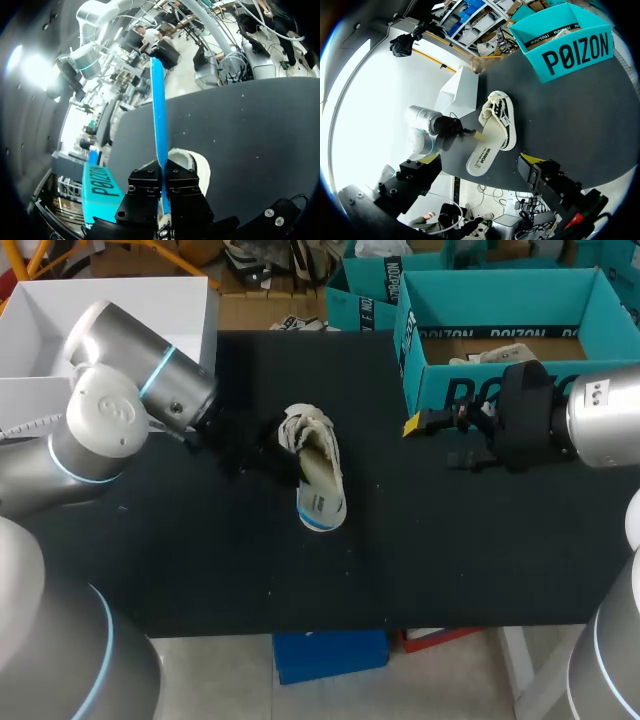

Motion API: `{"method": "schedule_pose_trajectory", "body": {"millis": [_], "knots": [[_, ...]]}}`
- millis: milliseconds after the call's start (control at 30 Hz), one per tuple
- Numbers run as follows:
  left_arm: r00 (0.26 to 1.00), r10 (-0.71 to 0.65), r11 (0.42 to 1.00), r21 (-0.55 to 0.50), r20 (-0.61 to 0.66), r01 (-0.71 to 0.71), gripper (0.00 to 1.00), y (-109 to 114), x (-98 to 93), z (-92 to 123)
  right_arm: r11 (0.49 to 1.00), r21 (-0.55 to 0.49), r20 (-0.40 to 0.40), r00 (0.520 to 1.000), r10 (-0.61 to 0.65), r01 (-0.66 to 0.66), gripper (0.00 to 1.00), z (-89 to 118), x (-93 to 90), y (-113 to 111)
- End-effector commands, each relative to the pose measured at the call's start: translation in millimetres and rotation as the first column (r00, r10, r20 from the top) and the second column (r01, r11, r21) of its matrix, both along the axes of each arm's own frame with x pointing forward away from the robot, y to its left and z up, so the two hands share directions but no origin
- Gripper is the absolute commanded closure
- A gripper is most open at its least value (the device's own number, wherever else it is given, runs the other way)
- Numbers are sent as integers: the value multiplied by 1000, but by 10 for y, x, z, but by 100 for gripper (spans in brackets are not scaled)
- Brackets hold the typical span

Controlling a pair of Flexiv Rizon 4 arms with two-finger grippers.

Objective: Take the shoe out of the shoebox, open the shoe tongue, remove and reinsert the insole, then place the shoe into the shoebox

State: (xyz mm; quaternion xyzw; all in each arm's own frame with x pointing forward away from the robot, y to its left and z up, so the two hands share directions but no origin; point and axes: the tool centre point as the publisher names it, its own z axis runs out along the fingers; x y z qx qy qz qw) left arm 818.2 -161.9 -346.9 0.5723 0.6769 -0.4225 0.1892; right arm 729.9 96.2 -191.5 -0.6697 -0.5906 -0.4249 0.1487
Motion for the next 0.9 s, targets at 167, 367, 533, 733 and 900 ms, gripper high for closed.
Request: {"method": "schedule_pose_trajectory", "body": {"millis": [167,367,533,733,900], "knots": [[999,30,1000,2,42,-31,100,-30,101,-129,1000,-1,0,1000,-1,1,0,0,0,7],[995,43,999,19,91,-45,100,-76,299,-123,1000,-1,0,1000,-1,1,0,0,0,7],[993,53,998,34,108,-57,100,-78,410,-130,1000,-1,0,1000,-1,1,0,0,0,7],[990,60,995,65,124,-69,100,-48,495,-207,1000,-1,0,1000,-1,1,0,0,0,7],[990,77,993,83,120,-87,100,-10,542,-266,1000,-1,0,1000,-1,1,0,0,0,7]]}}
